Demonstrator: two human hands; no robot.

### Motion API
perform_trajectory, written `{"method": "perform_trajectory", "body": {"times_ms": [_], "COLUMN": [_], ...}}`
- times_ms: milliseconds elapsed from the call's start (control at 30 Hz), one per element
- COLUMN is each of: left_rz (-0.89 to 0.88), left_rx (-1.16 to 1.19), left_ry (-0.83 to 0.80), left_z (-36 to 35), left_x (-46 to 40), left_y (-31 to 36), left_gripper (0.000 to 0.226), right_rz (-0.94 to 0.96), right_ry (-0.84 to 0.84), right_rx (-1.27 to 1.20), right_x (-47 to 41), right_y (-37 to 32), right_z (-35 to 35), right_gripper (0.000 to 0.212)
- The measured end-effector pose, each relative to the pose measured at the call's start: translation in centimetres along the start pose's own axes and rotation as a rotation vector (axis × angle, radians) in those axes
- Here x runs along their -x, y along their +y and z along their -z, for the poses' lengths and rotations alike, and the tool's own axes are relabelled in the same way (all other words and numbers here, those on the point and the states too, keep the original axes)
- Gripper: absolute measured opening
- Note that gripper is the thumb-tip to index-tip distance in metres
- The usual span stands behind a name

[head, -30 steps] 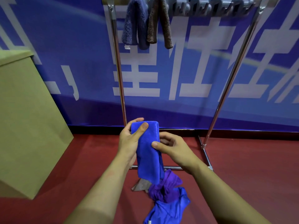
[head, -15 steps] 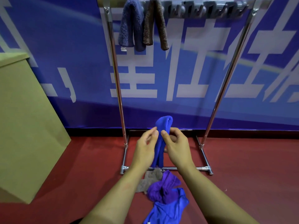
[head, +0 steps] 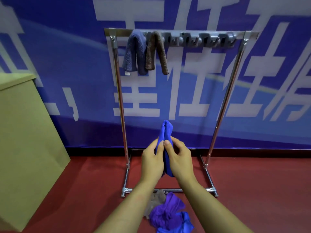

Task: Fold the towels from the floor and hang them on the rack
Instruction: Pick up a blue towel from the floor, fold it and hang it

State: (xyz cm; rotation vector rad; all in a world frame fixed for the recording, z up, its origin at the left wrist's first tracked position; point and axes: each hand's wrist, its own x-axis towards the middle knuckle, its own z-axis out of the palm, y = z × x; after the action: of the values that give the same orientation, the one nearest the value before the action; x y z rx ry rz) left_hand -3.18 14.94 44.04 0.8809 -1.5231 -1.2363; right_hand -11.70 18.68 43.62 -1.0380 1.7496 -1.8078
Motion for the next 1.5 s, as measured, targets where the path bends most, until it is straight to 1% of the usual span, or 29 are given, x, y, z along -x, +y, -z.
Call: {"method": "perform_trajectory", "body": {"times_ms": [33,100,267,400,533,700,833,967,1200,1333,1500], "left_rz": [-0.027,-0.080,-0.190,-0.238,-0.271,-0.303,-0.355,-0.395,-0.460,-0.459,-0.400], "left_rx": [-0.017,-0.055,-0.125,-0.104,-0.082,-0.067,-0.095,-0.121,-0.214,-0.243,-0.276], "left_ry": [0.016,0.046,0.111,0.126,0.123,0.149,0.208,0.295,0.343,0.359,0.356], "left_z": [-0.1,-0.1,0.1,-0.4,-1.7,-3.4,-4.6,-5.8,-8.4,-9.1,-8.7], "left_x": [-0.4,-1.2,-2.6,-4.3,-6.8,-10.9,-15.4,-20.2,-26.2,-28.1,-29.1], "left_y": [0.6,2.2,8.6,13.6,17.3,21.4,23.4,23.9,22.0,19.5,16.1], "left_gripper": [0.021,0.020,0.030,0.023,0.028,0.026,0.025,0.027,0.029,0.031,0.033], "right_rz": [0.021,0.049,0.137,0.178,0.236,0.319,0.406,0.461,0.506,0.483,0.451], "right_ry": [0.028,0.061,0.161,0.238,0.240,0.251,0.244,0.233,0.227,0.240,0.196], "right_rx": [-0.002,-0.034,-0.011,-0.012,-0.004,0.073,0.150,0.195,0.313,0.410,0.464], "right_x": [-0.2,-0.7,-2.5,-4.3,-6.7,-11.5,-16.3,-21.2,-28.3,-30.1,-30.2], "right_y": [-1.0,-3.1,-8.7,-13.3,-17.4,-21.1,-22.9,-22.9,-20.9,-18.3,-15.9], "right_z": [0.2,0.6,2.2,3.7,5.1,6.4,6.9,6.2,4.5,3.9,3.7], "right_gripper": [0.014,0.014,0.021,0.020,0.022,0.024,0.028,0.027,0.025,0.024,0.023]}}
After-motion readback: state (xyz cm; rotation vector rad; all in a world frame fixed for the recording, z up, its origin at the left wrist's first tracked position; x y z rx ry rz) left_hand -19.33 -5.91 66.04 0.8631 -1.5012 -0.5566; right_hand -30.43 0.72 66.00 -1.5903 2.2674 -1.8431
